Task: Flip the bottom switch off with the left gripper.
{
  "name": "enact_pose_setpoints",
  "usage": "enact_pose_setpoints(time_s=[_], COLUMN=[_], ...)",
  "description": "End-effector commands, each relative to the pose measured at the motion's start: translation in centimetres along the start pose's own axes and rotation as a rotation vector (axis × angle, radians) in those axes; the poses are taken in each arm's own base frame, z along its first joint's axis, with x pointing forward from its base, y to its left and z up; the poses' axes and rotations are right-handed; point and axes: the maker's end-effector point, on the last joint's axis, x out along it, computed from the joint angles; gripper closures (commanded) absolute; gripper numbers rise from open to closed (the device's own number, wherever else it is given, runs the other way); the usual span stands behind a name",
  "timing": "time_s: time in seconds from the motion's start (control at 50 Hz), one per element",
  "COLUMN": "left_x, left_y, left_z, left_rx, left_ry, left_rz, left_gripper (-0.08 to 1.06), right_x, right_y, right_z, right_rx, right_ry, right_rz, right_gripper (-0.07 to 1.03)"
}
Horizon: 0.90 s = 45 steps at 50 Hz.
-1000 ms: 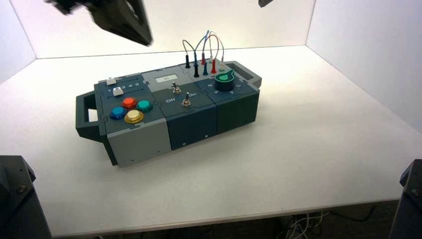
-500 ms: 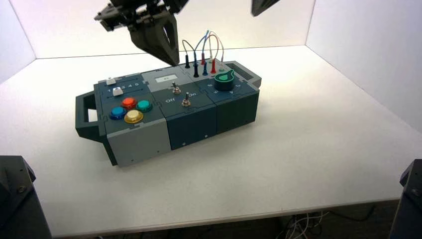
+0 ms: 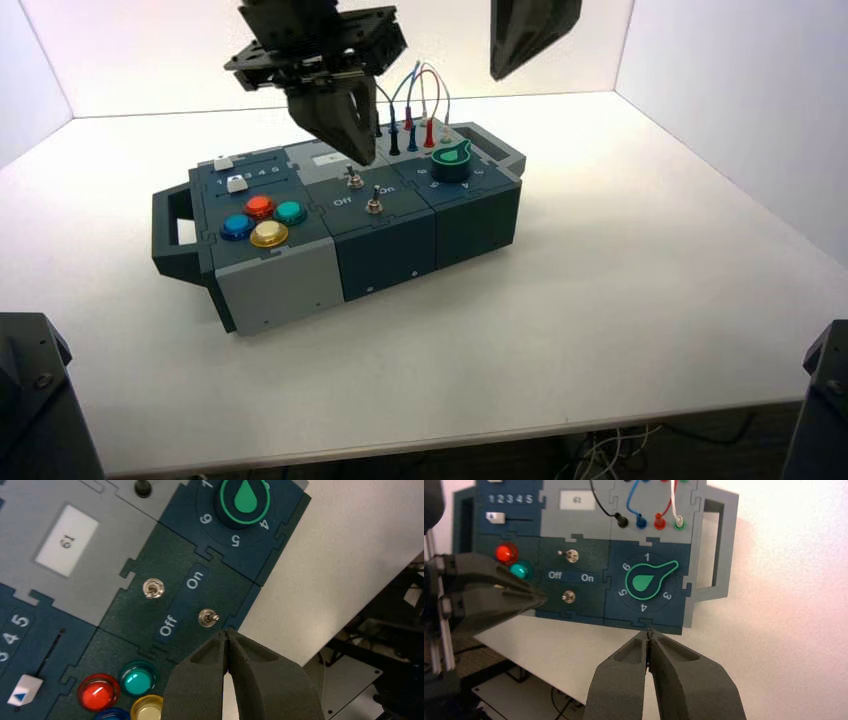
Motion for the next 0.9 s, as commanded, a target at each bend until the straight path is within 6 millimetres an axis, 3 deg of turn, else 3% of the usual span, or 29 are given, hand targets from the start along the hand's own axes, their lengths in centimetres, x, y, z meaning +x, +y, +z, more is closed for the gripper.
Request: enact_pose_setpoints(time_s=[0.02,0.26,0.58,0.9], left_x=[-0.5,-1.3,-2.6,-2.7], left_y=[-0.7,-1.0,-1.4,-1.5], left_z=[1.4,1.7,2.3,2.4], left_rx=[0.025,-0.001,-0.012,-0.01], left_ry=[-0.037,-0.06,-0.103,-0.106], left_rz=[-0.008,-0.016,-0.026,-0.027], left_gripper=[1.0,1.0,1.01,1.0], right_x=[0.7,3.7,6.0,7.9], right_y=[-0.3,-1.6,-2.0,-2.3], right_z=[0.9,0.3,0.4,-0.5], right_rx=[0.006,0.03,0.033,0.038], right_ry=[-0.024,0.029,0.054,0.105], right_rz=[-0.009,-0.028,-0.035,-0.04], right_gripper=[0.99,0.99,0.99,0.99])
